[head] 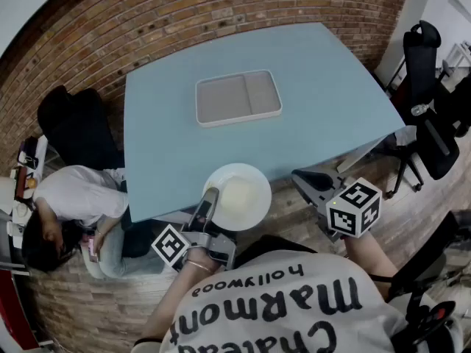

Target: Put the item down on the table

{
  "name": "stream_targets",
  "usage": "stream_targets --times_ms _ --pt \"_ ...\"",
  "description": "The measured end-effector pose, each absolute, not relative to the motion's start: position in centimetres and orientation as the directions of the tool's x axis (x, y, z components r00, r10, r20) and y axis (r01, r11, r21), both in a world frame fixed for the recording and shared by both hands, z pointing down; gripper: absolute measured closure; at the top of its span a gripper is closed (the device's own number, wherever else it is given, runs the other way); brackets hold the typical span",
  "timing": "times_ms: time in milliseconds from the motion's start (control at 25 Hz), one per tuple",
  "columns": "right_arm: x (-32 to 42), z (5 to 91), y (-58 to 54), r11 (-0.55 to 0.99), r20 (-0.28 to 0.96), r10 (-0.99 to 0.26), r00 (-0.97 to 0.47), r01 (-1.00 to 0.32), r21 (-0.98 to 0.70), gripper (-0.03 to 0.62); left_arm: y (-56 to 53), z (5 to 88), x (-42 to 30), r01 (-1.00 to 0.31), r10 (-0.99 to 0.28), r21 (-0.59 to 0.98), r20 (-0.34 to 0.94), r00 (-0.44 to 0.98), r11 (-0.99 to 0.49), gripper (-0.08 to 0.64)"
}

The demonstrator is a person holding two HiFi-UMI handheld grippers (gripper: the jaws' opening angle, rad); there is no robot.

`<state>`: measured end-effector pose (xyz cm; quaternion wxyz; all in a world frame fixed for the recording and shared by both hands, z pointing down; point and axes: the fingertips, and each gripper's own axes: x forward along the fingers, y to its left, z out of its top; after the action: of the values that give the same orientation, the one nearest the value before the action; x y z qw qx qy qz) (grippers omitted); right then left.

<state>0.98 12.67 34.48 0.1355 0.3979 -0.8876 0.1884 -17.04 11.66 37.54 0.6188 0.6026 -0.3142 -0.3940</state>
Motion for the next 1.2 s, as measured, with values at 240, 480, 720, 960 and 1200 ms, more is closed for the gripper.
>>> stream_targets --times_ms 240,480,720,960,1200 --pt "0.8 34.3 12.6 0.607 0.388 -0.663 -0.640 -0.763 -0.222 0.583 11.7 37.7 -17.6 0.106 -0.869 0.994 -0.084 0.488 -0.036 0.532" --pt "0.7 34.1 12.1 0.587 0.376 -0.695 -0.613 -0.786 -0.196 0.583 11.5 37.4 -18.2 0.113 -0.868 0.993 -0.095 0.488 -0.046 0.532" --pt "-0.4 34.0 12.0 0.563 0.350 -0.718 -0.602 -0.798 -0.217 0.581 11.4 37.5 -19.6 0.110 -0.867 0.993 -0.097 0.489 -0.050 0.532" --pt "-0.1 35.0 12.5 0.514 0.344 -0.747 -0.569 -0.823 -0.243 0.581 11.0 37.8 -20.6 0.113 -0.863 0.992 -0.109 0.494 -0.060 0.532" --pt "0.2 36.1 12.4 0.487 0.355 -0.743 -0.567 -0.822 -0.294 0.581 11.5 38.9 -20.7 0.105 -0.859 0.994 -0.086 0.504 -0.038 0.532"
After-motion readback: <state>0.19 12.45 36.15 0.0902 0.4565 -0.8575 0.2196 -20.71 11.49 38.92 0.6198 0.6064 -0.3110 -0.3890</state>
